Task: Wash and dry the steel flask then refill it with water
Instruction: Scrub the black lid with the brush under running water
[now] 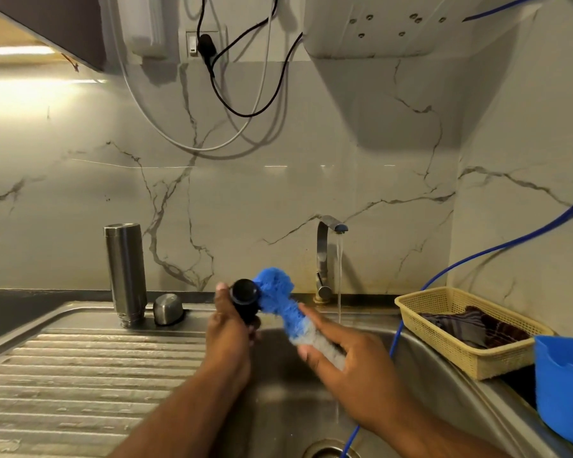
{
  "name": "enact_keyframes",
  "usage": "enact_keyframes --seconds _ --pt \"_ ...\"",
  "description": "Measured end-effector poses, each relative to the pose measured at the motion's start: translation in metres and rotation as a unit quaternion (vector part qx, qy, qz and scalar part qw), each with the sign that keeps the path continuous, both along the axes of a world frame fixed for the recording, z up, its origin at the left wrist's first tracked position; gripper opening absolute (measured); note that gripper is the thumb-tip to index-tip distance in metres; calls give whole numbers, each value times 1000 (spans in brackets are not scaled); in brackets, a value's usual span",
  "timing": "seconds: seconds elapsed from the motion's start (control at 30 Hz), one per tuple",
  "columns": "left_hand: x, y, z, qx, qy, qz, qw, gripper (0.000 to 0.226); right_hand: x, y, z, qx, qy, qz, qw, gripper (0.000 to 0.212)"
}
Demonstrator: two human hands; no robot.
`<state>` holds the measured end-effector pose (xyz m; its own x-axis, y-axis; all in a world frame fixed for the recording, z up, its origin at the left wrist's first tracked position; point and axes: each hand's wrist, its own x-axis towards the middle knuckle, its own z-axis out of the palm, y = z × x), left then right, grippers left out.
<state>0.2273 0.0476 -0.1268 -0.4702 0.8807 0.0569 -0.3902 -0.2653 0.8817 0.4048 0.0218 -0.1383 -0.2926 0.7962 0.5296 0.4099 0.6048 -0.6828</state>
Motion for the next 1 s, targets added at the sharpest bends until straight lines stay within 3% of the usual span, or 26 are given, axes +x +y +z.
enact_keyframes --seconds 0.07,0.13,0.2,0.37,0.47,0.57,0.67,0.8,0.9,1.0 --pt "-7 2 -5 1 31 24 999 52 -6 2 -2 -16 2 7 1000 58" --pt "9 2 -15 16 105 -26 994 53 -6 8 2 -17 19 -18 999 56" --pt "23 2 -19 42 123 -84 988 54 -2 13 4 -34 39 -42 998 54" --pt "3 11 -13 94 -34 -168 981 62 -4 8 -2 -128 82 -12 988 50" --pt "15 7 -22 93 -15 -236 967 63 -1 20 4 -203 156 -22 967 43" --pt "7 13 -21 103 5 -169 980 60 1 11 9 -227 181 5 957 29" --pt "0 12 -22 121 97 -130 979 55 -2 6 17 -273 221 27 936 16" --pt "10 9 -22 123 224 -65 965 49 -4 3 19 -323 262 38 908 18" --pt "-4 10 -17 139 317 13 938 52 -7 -4 24 -398 295 96 863 17" --pt "-1 9 -24 130 405 7 905 53 -3 -2 26 -453 368 113 804 17"
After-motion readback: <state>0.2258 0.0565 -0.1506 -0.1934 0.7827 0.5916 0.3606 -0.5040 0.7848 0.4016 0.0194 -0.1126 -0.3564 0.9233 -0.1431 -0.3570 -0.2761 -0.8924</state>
